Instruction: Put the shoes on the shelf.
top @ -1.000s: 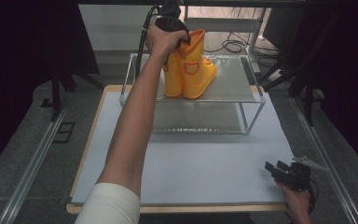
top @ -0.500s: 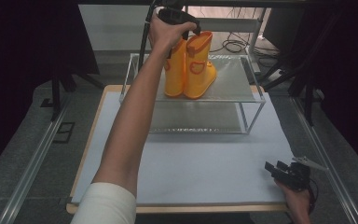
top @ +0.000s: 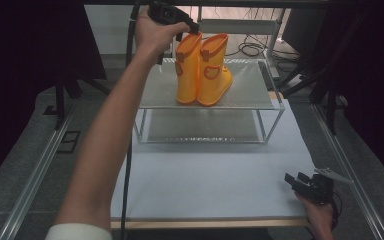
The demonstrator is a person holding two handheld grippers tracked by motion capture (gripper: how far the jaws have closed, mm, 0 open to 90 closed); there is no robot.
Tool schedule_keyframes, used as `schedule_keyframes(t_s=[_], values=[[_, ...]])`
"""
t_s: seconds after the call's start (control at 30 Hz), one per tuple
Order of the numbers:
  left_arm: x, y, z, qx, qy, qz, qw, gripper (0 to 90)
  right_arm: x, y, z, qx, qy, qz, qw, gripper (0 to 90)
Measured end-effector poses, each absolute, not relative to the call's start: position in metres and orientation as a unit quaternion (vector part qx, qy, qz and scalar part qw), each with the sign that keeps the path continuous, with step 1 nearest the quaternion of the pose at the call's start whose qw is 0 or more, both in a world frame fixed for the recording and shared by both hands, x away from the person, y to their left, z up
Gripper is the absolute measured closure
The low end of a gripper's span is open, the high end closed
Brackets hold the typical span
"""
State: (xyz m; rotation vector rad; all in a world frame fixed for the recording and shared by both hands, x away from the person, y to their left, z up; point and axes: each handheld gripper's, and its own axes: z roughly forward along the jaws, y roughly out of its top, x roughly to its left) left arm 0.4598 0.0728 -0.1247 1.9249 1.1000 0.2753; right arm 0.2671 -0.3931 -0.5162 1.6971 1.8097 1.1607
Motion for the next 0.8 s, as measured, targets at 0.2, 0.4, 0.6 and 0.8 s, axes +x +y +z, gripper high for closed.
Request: schedule_keyframes(t_s=[0.2, 0.4, 0.6, 0.8], values=[[0.431, 0.103, -0.133, 0.776, 0.435, 0.116, 0.441, 88.6, 0.266, -0.391, -0.515, 0.605, 0.649, 0.415, 0.202, 38.0], [0.418, 0.126, -0.161, 0.78, 0.444, 0.123, 0.425, 89.6, 0.267, -0.387, -0.514, 0.604, 0.65, 0.415, 0.203, 38.0], [0.422, 0.138, -0.205, 0.783, 0.461, 0.117, 0.401, 89.7, 0.268, -0.385, -0.515, 0.602, 0.654, 0.411, 0.203, 38.1], [0.437, 0.137, -0.25, 0.786, 0.477, 0.106, 0.377, 89.7, 0.269, -0.386, -0.517, 0.602, 0.656, 0.408, 0.205, 38.1]])
